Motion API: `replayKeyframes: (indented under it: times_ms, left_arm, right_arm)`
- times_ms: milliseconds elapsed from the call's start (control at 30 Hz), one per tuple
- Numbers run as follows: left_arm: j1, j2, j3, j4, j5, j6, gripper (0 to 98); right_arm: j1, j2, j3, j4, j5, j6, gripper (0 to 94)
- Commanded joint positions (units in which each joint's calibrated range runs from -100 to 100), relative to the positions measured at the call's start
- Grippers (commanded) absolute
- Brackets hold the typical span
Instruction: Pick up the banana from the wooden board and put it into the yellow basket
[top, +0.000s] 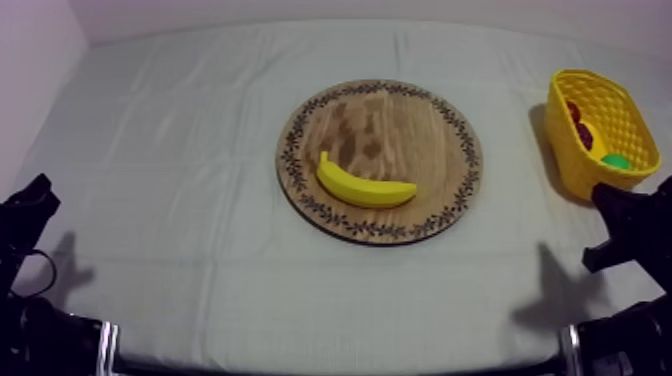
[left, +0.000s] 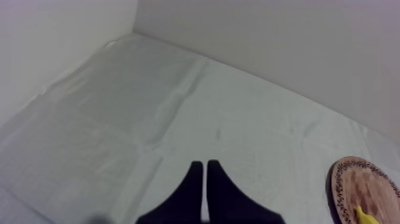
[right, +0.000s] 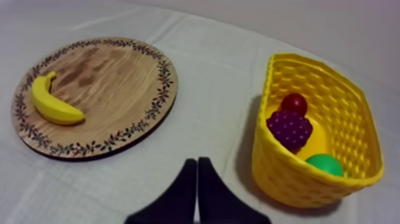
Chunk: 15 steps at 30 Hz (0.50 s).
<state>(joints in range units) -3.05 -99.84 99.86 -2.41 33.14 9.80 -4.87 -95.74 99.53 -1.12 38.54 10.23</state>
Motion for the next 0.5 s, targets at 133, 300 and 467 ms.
replayKeyframes:
  times_ms: [133,300,467]
  left_arm:
    - [-0.02,0.02,0.03,-0.01,0.00,-0.01,0.1]
    - [-0.02,0.02,0.03,-0.01,0.00,-0.01,0.1]
    - [-0.02,0.02,0.03,-0.01,0.00,-0.01,0.1]
  right_arm:
    - [-0.03,-0.01,0.03,-0.08,0.09,1.50,0.3]
    - [-0.06,-0.01,0.03,-0.08,0.09,1.53,0.3]
    - [-2.70,-0.01,-0.16,-0.08,1.06,1.15,0.4]
